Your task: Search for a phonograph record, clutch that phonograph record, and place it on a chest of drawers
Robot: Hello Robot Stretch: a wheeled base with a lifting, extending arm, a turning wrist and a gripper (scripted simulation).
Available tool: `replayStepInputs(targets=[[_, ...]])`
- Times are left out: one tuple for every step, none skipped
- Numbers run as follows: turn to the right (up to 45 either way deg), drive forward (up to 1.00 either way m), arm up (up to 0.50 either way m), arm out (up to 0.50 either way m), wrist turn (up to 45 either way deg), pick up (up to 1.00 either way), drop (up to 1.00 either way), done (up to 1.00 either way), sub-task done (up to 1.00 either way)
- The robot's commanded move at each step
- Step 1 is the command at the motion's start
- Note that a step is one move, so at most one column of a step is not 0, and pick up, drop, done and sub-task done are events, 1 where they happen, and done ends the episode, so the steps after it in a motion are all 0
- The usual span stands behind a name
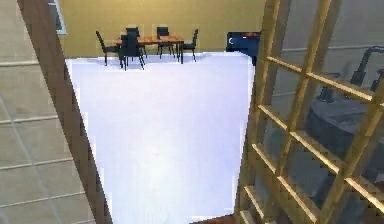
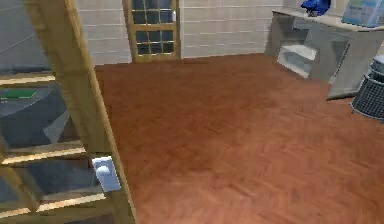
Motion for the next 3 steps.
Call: replayStepInputs(targets=[[0.0, 1.0, 0.0, 0.0, 0.0, 0.0, 0.0, 0.0, 0.0], [0.0, 0.2, 0.0, 0.0, 0.0, 0.0, 0.0, 0.0, 0.0], [-30.0, 0.0, 0.0, 0.0, 0.0, 0.0, 0.0, 0.0, 0.0]])
